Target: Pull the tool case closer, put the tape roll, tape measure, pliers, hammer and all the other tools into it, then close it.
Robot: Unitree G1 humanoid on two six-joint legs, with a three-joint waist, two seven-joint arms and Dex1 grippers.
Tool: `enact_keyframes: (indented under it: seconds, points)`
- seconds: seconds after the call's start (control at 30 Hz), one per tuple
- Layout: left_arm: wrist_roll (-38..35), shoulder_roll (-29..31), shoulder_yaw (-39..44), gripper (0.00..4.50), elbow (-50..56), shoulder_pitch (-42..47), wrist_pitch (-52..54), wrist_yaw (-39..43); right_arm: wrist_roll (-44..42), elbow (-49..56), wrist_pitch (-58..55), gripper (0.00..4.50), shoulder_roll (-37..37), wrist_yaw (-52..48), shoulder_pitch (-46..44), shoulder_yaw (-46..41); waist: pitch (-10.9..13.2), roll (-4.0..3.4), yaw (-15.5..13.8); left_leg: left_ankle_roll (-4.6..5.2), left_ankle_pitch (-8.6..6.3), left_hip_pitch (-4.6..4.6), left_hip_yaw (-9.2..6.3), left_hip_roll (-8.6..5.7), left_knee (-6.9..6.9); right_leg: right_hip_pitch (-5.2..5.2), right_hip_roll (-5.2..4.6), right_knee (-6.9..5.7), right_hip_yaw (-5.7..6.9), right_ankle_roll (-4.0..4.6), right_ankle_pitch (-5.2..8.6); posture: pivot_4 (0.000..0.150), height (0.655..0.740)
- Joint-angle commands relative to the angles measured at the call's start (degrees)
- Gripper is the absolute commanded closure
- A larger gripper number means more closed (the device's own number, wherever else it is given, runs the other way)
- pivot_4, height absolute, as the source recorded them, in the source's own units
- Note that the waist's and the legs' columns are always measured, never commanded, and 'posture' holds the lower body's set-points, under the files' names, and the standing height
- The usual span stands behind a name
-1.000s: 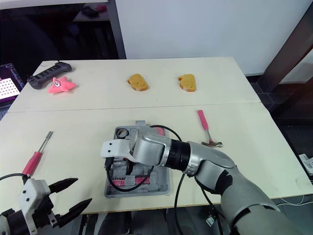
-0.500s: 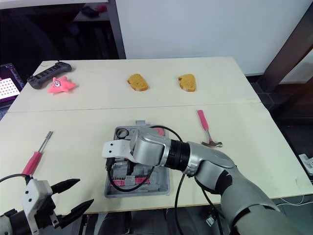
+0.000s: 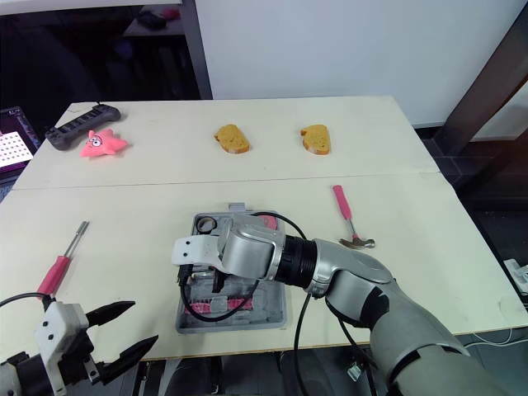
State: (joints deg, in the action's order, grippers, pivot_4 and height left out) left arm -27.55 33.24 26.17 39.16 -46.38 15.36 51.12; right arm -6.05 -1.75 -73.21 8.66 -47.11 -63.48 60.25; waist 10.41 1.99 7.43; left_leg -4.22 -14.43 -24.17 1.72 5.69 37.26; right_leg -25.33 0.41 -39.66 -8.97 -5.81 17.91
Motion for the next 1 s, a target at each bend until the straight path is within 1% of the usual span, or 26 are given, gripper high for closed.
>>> enact_keyframes:
  seconds: [0.03,0.23,0.37,0.5,0.57,0.63,0.67,0.73,0.8,0.83,0.9,1.0]
  points:
    - [-0.44,0.42,0.68,0.0,0.23,0.08,-0.67,0.39,1.72,2.08,2.02,1.82,0.46,0.94,-2.21,0.1,0.0,0.0,-0.04,0.0,0.0,0.0,0.0,0.0,0.0,0.0,0.0,0.0,0.0,0.0,0.0,0.15,0.708]
    - [-0.62,0.62,0.61,0.0,-0.01,0.21,-0.67,0.56,0.74,5.89,1.75,1.82,3.2,-0.72,-4.55,-1.46,0.0,0.0,-0.15,-0.01,0.0,-0.04,0.0,0.0,0.04,-0.01,-0.01,0.0,0.0,0.0,0.0,0.15,0.708]
    - [-0.84,0.81,0.77,0.0,-0.13,0.4,-0.57,0.73,-1.49,10.03,1.56,1.82,5.91,-2.09,-4.25,-6.19,0.0,0.0,-0.08,-0.01,0.0,-0.06,-0.01,0.0,0.0,-0.03,-0.01,0.0,0.01,0.0,0.0,0.15,0.708]
    - [-1.17,1.09,1.01,0.0,-0.3,0.96,-0.49,1.02,-4.29,14.2,13.49,1.82,8.1,-1.4,4.92,-18.46,-0.03,0.05,-0.14,-0.01,0.0,-0.08,-0.05,0.0,0.0,-0.01,-0.01,0.01,0.05,-0.02,0.0,0.15,0.708]
    - [-1.45,1.21,1.0,0.0,-0.49,1.54,-0.59,1.25,-3.97,14.51,21.04,1.82,10.91,-3.1,8.89,-20.3,-0.04,0.06,-0.34,-0.01,0.0,-0.09,-0.05,-0.01,0.01,0.01,-0.01,0.02,0.05,-0.02,0.0,0.15,0.708]
    - [-1.6,1.33,1.0,0.0,-0.7,2.24,-0.77,1.41,-4.22,14.26,24.62,1.82,13.56,-6.02,11.42,-20.29,-0.04,0.06,-0.43,-0.01,0.0,-0.09,-0.07,-0.02,0.06,0.06,-0.02,0.04,0.05,-0.02,0.0,0.15,0.708]
    - [-1.75,1.48,1.06,0.0,-0.88,2.63,-0.72,1.56,-4.76,14.33,25.16,2.37,14.44,-7.34,12.64,-20.3,-0.04,0.06,-0.39,-0.01,0.0,-0.09,-0.07,-0.03,0.09,0.1,-0.02,0.09,0.05,-0.02,0.0,0.15,0.708]
    - [-1.98,1.98,1.24,0.0,-1.29,3.38,-0.53,2.02,-5.08,14.52,27.62,3.08,15.56,-8.85,15.11,-20.56,-0.04,0.07,-0.27,0.0,0.0,-0.09,-0.07,-0.02,0.1,0.11,-0.02,0.1,0.05,-0.02,0.0,0.15,0.708]
    - [-2.17,2.36,1.49,0.0,-1.61,3.86,-0.34,2.41,-4.0,14.16,31.17,4.15,15.82,-9.34,16.69,-20.48,-0.04,0.06,-0.05,0.0,0.0,-0.07,-0.11,-0.01,0.04,0.08,0.03,0.08,0.05,-0.02,-0.01,0.15,0.708]
    - [-2.29,2.78,1.62,0.0,-1.78,4.17,-0.19,2.7,-2.49,12.79,33.33,4.45,15.65,-8.91,17.59,-19.66,-0.04,0.06,0.0,0.0,0.0,-0.04,-0.11,-0.01,0.0,0.08,0.05,0.08,0.05,-0.04,-0.02,0.15,0.708]
    - [-2.64,3.51,1.93,0.0,-2.05,4.59,0.06,3.09,-0.61,10.14,35.7,4.45,14.52,-7.89,18.98,-18.84,-0.04,0.06,-0.06,0.0,0.0,-0.02,-0.13,0.0,-0.02,0.08,0.05,0.08,0.05,-0.1,-0.05,0.15,0.708]
    - [-3.01,4.2,2.32,0.0,-2.29,4.86,0.34,3.48,0.69,7.73,36.29,4.45,12.64,-6.86,20.0,-19.08,-0.04,0.07,-0.26,-0.01,0.01,-0.02,-0.13,-0.01,0.01,0.13,0.04,0.08,0.06,-0.1,-0.05,0.15,0.708]
